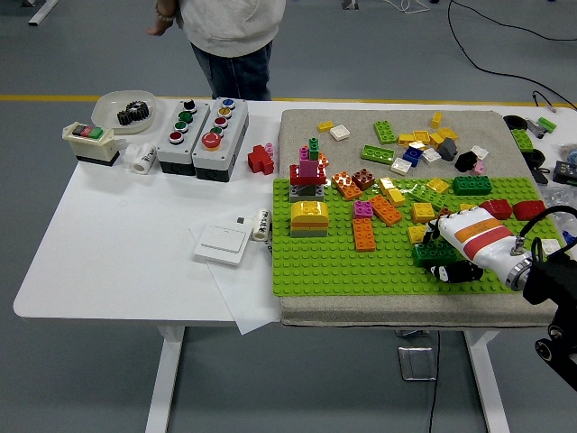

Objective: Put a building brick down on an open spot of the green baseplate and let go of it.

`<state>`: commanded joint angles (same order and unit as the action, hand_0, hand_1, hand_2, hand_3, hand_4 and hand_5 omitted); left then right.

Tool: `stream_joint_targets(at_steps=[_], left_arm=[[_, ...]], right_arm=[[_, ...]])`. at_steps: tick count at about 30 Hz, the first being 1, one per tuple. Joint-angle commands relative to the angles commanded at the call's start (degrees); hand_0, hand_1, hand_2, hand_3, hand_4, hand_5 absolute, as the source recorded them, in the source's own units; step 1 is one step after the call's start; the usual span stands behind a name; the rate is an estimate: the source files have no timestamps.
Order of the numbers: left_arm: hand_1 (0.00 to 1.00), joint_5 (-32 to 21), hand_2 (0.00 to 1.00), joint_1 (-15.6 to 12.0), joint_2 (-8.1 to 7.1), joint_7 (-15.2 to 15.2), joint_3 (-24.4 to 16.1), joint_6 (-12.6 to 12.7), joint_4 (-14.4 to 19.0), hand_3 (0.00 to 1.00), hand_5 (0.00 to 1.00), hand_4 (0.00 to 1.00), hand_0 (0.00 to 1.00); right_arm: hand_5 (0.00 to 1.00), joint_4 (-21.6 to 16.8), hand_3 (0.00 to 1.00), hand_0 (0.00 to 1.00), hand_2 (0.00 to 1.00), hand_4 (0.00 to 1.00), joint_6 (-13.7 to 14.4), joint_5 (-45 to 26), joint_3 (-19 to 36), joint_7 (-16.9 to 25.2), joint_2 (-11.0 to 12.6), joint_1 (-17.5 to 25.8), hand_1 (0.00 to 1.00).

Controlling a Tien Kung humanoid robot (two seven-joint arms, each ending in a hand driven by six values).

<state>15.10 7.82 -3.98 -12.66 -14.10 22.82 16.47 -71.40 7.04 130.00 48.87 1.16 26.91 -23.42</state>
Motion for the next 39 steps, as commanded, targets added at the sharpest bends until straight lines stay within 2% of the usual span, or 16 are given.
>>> stream_joint_targets(at_steps=[1, 6, 8, 18, 24, 25, 31, 39], left_arm=[[0.723, -0.03, 0.714, 0.00, 0.01, 0.00, 0.00, 0.00, 0.00, 0.587, 0.665, 0.639, 0.742], [0.723, -0.08, 0.714, -0.01, 0.03, -0.01, 0.00, -0.02, -0.02, 0.587, 0.665, 0.639, 0.742], [0.724, -0.06, 0.714, -0.02, 0.03, -0.02, -0.02, -0.02, -0.02, 0.588, 0.663, 0.637, 0.742], [0.723, 0.08, 0.714, 0.03, -0.02, -0.03, -0.02, -0.06, -0.01, 0.587, 0.662, 0.637, 0.743], [0.722, 0.00, 0.714, 0.05, -0.01, 0.03, 0.02, -0.05, -0.02, 0.587, 0.663, 0.637, 0.743], [0.723, 0.01, 0.713, 0.06, 0.00, 0.02, 0.02, -0.05, -0.02, 0.587, 0.664, 0.637, 0.743], [0.723, 0.05, 0.713, 0.06, 0.03, 0.00, 0.00, -0.07, -0.04, 0.587, 0.662, 0.636, 0.744], [0.724, 0.37, 0.714, -0.02, 0.01, -0.13, -0.17, -0.16, -0.04, 0.587, 0.665, 0.638, 0.742]], right_arm=[[0.331, 0.09, 0.519, 0.305, 0.528, 0.723, -0.05, 0.00, 0.02, 0.02, -0.02, -0.02, 0.440], [0.331, 0.37, 0.519, 0.305, 0.528, 0.723, -0.74, 0.00, -0.07, 0.51, 0.01, 0.00, 0.440], [0.332, 0.39, 0.518, 0.270, 0.521, 0.711, -0.68, 0.00, -0.12, 0.59, 0.00, 0.04, 0.433], [0.336, 0.30, 0.512, 0.240, 0.512, 0.701, 1.05, 0.00, -0.13, 1.48, 0.07, 0.04, 0.415], [0.340, 0.63, 0.510, 0.218, 0.501, 0.694, 1.12, 0.00, -0.09, 2.10, 0.00, 0.04, 0.395], [0.366, 0.72, 0.502, 0.183, 0.486, 0.682, 1.03, 0.00, -0.09, 2.21, -0.02, 0.02, 0.364], [0.371, 1.01, 0.502, 0.177, 0.481, 0.677, 1.03, 0.00, 0.21, 2.74, -0.10, 0.03, 0.357], [0.374, -0.56, 0.499, 0.173, 0.477, 0.673, 2.08, 0.00, 0.66, 3.20, 0.56, 0.40, 0.353]])
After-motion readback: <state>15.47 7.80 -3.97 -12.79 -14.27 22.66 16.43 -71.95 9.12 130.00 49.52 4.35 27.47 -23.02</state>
